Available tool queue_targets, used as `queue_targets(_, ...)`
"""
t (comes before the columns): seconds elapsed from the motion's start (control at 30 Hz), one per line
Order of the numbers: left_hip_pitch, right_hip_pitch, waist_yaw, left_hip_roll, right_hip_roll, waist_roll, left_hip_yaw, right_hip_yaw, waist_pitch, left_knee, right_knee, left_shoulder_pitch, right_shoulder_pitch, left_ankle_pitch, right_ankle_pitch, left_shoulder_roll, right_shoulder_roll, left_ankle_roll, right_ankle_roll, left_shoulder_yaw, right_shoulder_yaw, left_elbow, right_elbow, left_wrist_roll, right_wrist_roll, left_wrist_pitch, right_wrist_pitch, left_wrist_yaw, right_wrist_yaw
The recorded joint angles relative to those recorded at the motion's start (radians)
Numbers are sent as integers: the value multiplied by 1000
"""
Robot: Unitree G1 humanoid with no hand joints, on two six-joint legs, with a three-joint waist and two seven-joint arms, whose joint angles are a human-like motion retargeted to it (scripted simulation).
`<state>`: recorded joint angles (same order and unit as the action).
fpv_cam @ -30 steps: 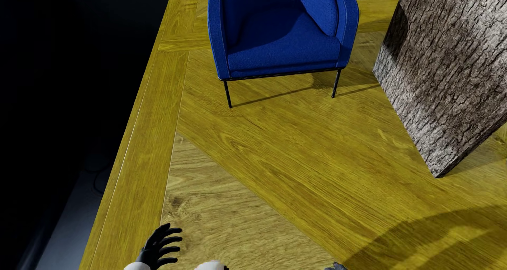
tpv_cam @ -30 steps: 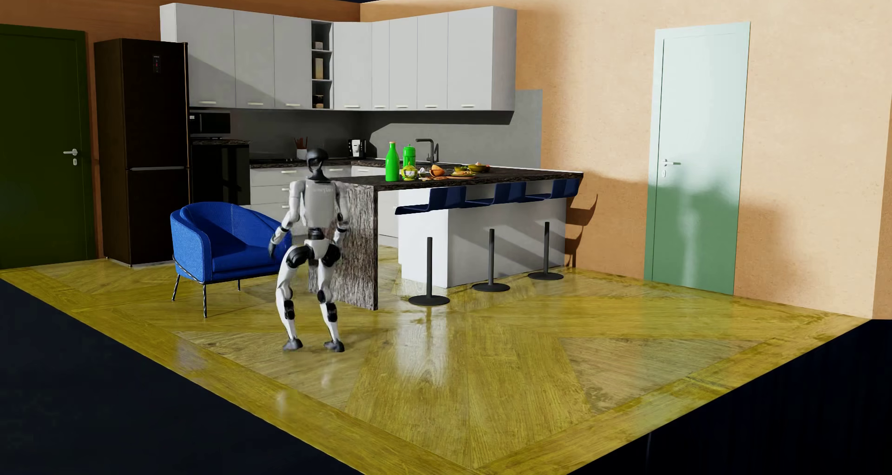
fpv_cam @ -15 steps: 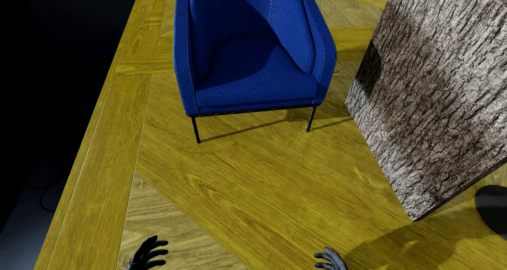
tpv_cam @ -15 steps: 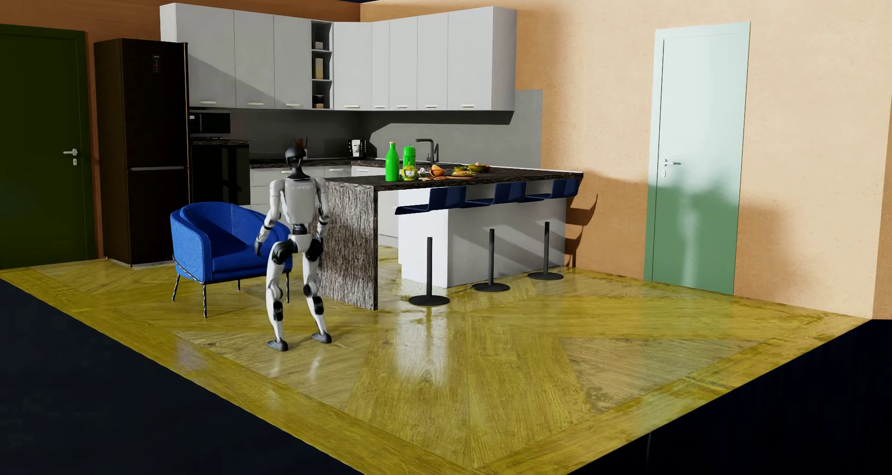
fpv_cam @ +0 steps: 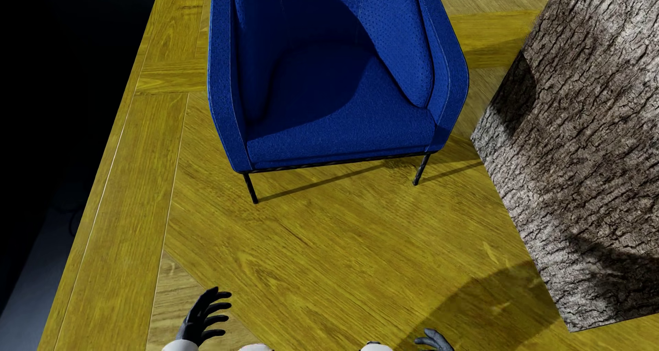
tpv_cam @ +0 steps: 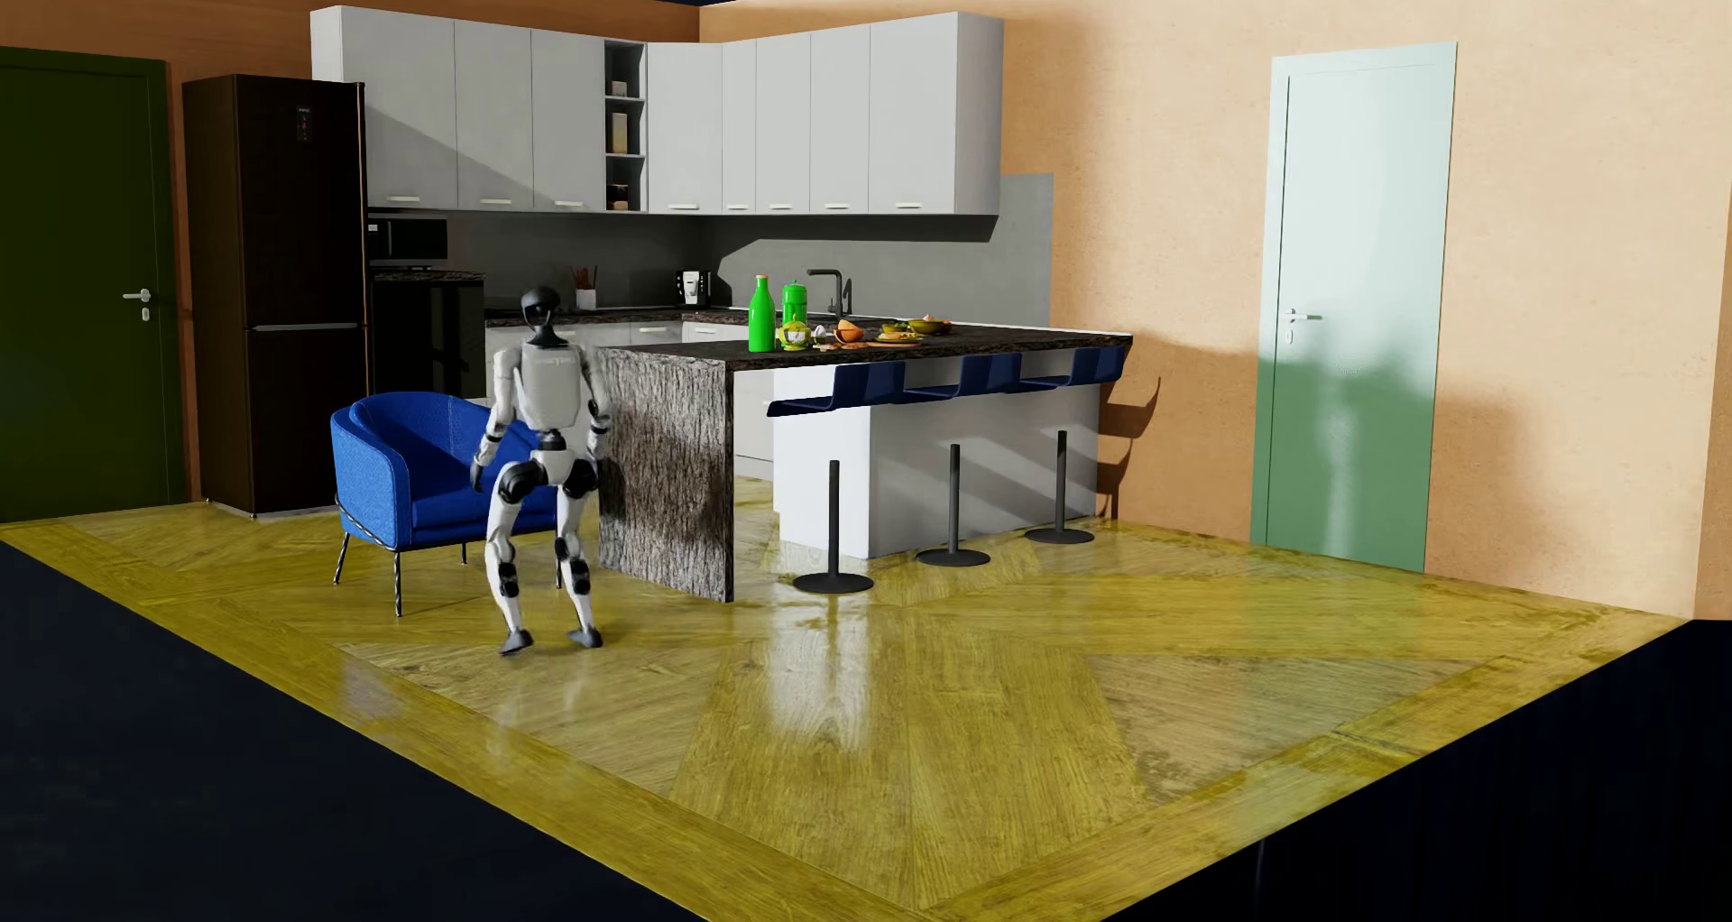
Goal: Walk to the armchair
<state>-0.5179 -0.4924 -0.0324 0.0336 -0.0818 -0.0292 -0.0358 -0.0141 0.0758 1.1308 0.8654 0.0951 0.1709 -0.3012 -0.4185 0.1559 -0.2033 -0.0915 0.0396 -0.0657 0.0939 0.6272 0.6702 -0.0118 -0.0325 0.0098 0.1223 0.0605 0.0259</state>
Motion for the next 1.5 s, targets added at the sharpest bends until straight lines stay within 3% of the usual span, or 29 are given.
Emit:
queue_targets(0.03, -28, 20, 19, 14, 16, 19, -5, -7, 14, -149, 15, 16, 6, -55, 4, -7, 29, -6, -5, 47, 2, 14, -28, 12, -4, 2, -21, -21, -6)
queue_targets(0.07, -37, -5, 30, 29, 28, 39, -10, -8, 41, -299, 130, 15, 13, 1, 50, 18, 67, 28, -7, 75, -18, 57, -100, 19, -1, -6, -46, -41, -15)
queue_targets(0.1, -38, -45, 9, 22, 35, 35, -11, 15, 31, -279, 208, 51, 0, -25, 93, 46, 74, 38, -39, 69, 8, 34, -110, 17, 6, -12, -84, -45, -13)
queue_targets(0.17, 4, -16, 9, 10, 39, 3, 2, 27, 19, -316, 147, 69, -6, -34, 48, 71, 48, 34, -203, 62, -15, 2, -85, 1, 39, -34, -136, -25, 32)
queue_targets(0.2, 17, 26, 1, 5, 28, -16, 10, 28, 20, -308, 55, 53, -2, -32, -16, 58, 62, 25, -160, 38, -48, 1, -77, -2, 42, -29, -135, -3, 46)
queue_targets(0.23, 13, 67, -11, 2, 16, -25, 11, 34, 15, -281, -7, 38, -2, -29, -45, 32, 49, 23, 6, 10, -36, -20, -40, -1, 36, -9, -129, 18, 50)
queue_targets(0.33, 58, 99, -49, 22, 37, 3, 1, 23, 2, -347, -55, 13, 39, -56, -35, 18, 41, 23, -4, 14, -23, -24, -54, -21, 13, 38, -71, 26, 12)
queue_targets(0.43, 72, 116, -9, 23, 43, 53, -8, 27, 0, -350, -71, 29, 36, -67, -27, 30, 64, 22, 2, 49, -38, -12, -63, -44, 44, 26, -69, -29, -51)
queue_targets(0.53, 98, 133, 5, 0, 22, 44, -7, 28, -12, -403, -96, 71, 0, -36, -20, 61, 46, 25, 1, 53, -28, -39, -37, -56, 73, 1, -89, -46, -52)
queue_targets(0.7, 111, 142, -4, 7, 29, 38, -1, 34, -39, -432, -123, 31, 40, -12, 7, 0, 22, 24, 4, 32, -58, -32, -16, -63, 74, 17, -80, -38, -46)
queue_targets(0.87, 108, 154, 11, 8, 28, 46, -3, 29, -52, -440, -160, 69, 10, -1, 32, 4, 58, 35, 15, 33, -36, -32, -34, -10, 60, 24, -96, -96, -59)
queue_targets(0.93, 104, 147, 2, 1, 21, 30, 1, 33, -47, -442, -156, 40, 36, 3, 32, 24, 61, 39, 18, 34, -26, -22, -32, -7, 64, 10, -84, -108, -51)
queue_targets(1.0, 104, 150, -3, 2, 22, 22, -1, 31, -38, -450, -172, 51, 20, 9, 42, 28, 44, 41, 19, 38, -41, -23, -35, -17, 79, -17, -39, -105, -48)
queue_targets(1.07, 101, 148, -19, 14, 34, 17, 4, 37, -36, -446, -181, 54, 6, 4, 49, 43, 48, 39, 18, 48, -51, -3, -29, -32, 69, -11, -17, -91, -48)
queue_targets(1.17, 90, 139, 6, 9, 29, 10, 4, 37, -25, -428, -164, 38, 21, -4, 40, 38, 54, 43, 22, 15, -39, -41, -26, -30, 27, 10, -56, -66, -49)
queue_targets(1.3, 91, 153, 23, 3, 23, 23, -4, 27, -24, -430, -183, 62, 6, -1, 48, 46, 33, 50, 29, 50, -29, -26, -41, -12, 49, 24, -101, -32, -63)
queue_targets(1.4, 95, 158, 6, -1, 18, 26, -2, 28, -37, -442, -197, 67, -17, 4, 55, 10, 48, 55, 33, 38, -30, -25, -39, -18, 58, 29, -70, -19, -91)
queue_targets(1.47, 103, 157, -26, -7, 12, 10, 1, 30, -41, -453, -190, 59, 0, 9, 49, 46, 55, 53, 31, 45, -23, -7, -44, -39, 60, 12, -36, -38, -80)
queue_targets(1.5, 105, 154, -27, -11, 8, 6, 5, 34, -37, -455, -181, 37, 16, 11, 46, 24, 43, 53, 32, 32, -35, -28, -30, -49, 57, 14, -20, -43, -63)
